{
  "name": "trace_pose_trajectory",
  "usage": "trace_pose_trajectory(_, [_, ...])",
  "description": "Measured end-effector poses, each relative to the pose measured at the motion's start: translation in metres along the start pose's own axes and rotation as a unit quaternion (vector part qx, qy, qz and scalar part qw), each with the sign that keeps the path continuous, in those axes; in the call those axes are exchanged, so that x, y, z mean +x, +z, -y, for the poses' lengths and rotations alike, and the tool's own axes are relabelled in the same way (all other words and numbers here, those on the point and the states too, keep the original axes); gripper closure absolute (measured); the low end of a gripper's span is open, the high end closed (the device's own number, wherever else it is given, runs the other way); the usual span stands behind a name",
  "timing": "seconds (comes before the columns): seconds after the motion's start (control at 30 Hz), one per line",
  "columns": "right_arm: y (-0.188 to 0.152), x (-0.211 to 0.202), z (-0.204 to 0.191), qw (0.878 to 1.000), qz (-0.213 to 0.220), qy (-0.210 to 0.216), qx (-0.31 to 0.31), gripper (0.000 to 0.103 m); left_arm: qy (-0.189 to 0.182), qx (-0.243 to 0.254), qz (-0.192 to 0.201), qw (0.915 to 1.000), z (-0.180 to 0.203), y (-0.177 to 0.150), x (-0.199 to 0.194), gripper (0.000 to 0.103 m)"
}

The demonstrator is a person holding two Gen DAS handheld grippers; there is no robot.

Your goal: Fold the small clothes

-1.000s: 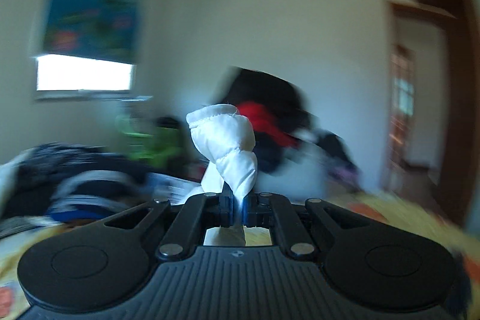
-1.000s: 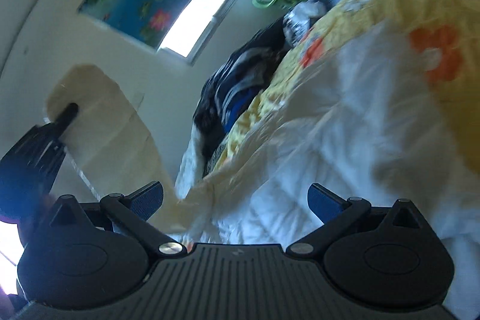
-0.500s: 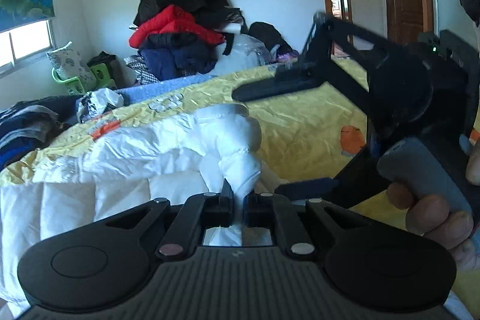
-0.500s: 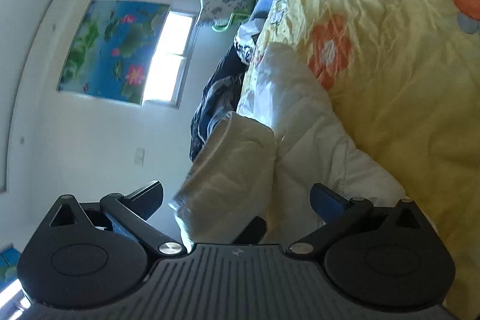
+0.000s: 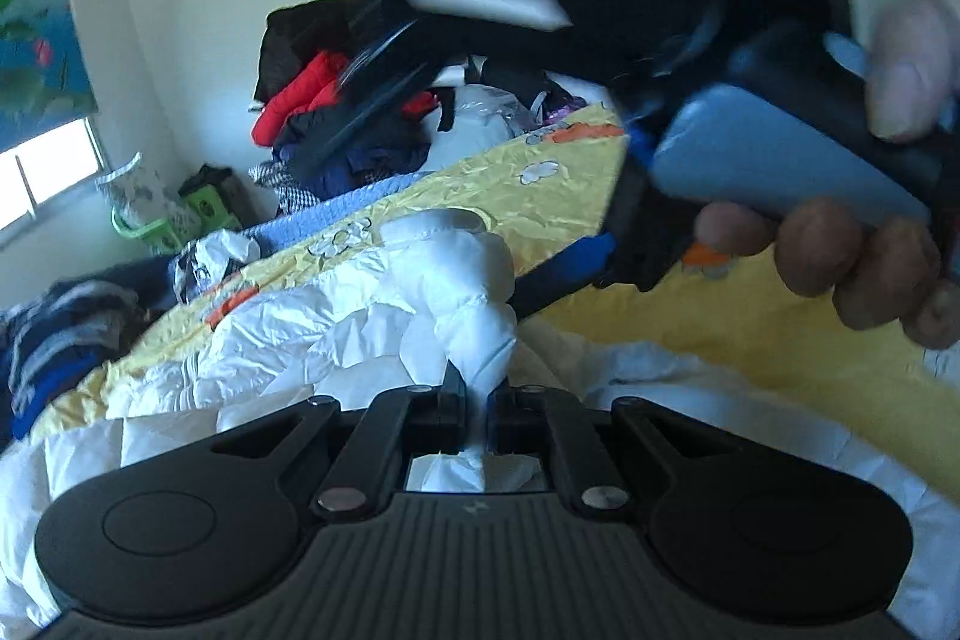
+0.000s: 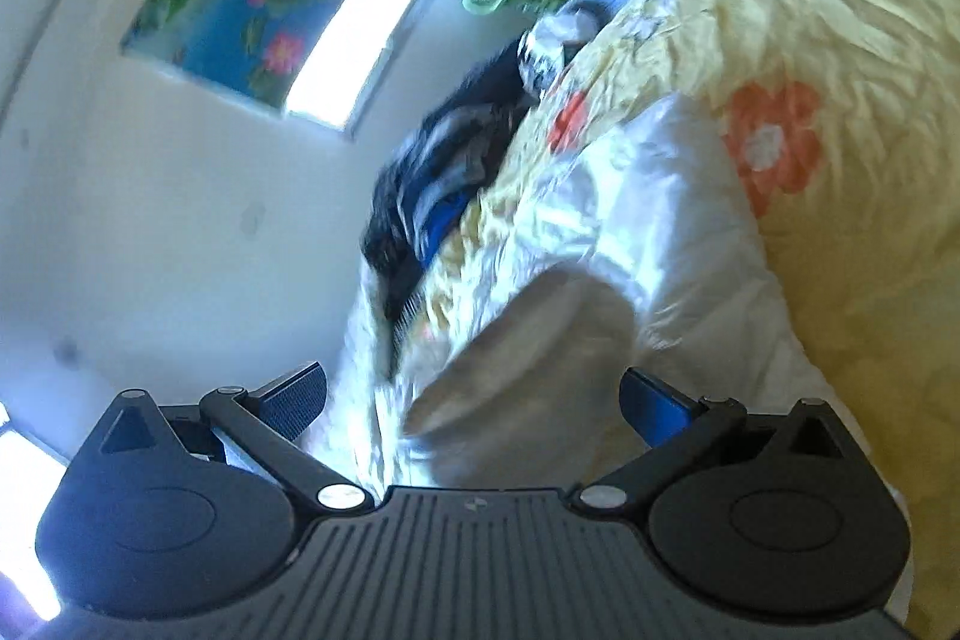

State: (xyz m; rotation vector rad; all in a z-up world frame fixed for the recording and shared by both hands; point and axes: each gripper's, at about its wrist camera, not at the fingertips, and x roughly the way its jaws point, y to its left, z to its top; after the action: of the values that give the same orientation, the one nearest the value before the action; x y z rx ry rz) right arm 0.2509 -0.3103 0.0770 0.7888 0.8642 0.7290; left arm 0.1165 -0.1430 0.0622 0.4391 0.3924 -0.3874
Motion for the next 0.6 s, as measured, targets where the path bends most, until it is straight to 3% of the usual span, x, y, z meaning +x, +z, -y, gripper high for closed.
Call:
trace_pose_trajectory(0.07, [-0.006, 0.009, -0.007, 0.999, -0.017, -0.036, -0.031, 0.004, -0.007, 0.005, -0.007, 0.9999, 0.002, -0.002, 0.002, 0.095])
trace_pose_trajectory(0.13, [-0.014, 0.013, -0.012, 0.997, -0.016, -0.036, -0.060, 0.017, -0.002, 0.014, -0.012, 0.9998, 0.005, -0.004, -0.001, 0.089])
trace_pose_trajectory(0.17, [-0.018, 0.012, -0.012, 0.997, -0.017, -0.033, -0.071, 0.032, -0.001, 0.019, -0.013, 0.9997, 0.005, -0.006, -0.004, 0.085])
trace_pose_trajectory(0.2, [-0.021, 0.012, -0.013, 0.996, -0.016, -0.036, -0.079, 0.058, -0.003, 0.021, -0.013, 0.9997, 0.004, -0.008, -0.008, 0.071])
trace_pose_trajectory(0.23, [-0.022, 0.010, -0.012, 0.996, -0.012, -0.037, -0.079, 0.070, -0.008, 0.020, -0.012, 0.9997, 0.002, -0.011, -0.014, 0.050])
trace_pose_trajectory(0.27, [-0.022, 0.008, -0.012, 0.996, -0.004, -0.039, -0.078, 0.081, -0.012, 0.018, -0.010, 0.9997, -0.002, -0.016, -0.021, 0.037])
trace_pose_trajectory(0.3, [-0.021, 0.005, -0.012, 0.996, 0.005, -0.036, -0.078, 0.081, -0.012, 0.017, -0.003, 0.9998, -0.005, -0.022, -0.031, 0.017])
trace_pose_trajectory(0.47, [-0.019, 0.001, -0.018, 0.997, -0.011, 0.002, -0.074, 0.078, 0.002, 0.001, 0.014, 0.9999, -0.024, -0.042, -0.068, 0.015])
trace_pose_trajectory(0.53, [-0.019, 0.006, -0.017, 0.998, -0.029, 0.001, -0.063, 0.066, 0.010, -0.013, 0.019, 0.9997, -0.031, -0.048, -0.083, 0.015])
trace_pose_trajectory(0.6, [-0.021, 0.008, -0.019, 0.996, -0.037, -0.026, -0.074, 0.035, 0.019, -0.027, 0.023, 0.9992, -0.039, -0.053, -0.095, 0.015])
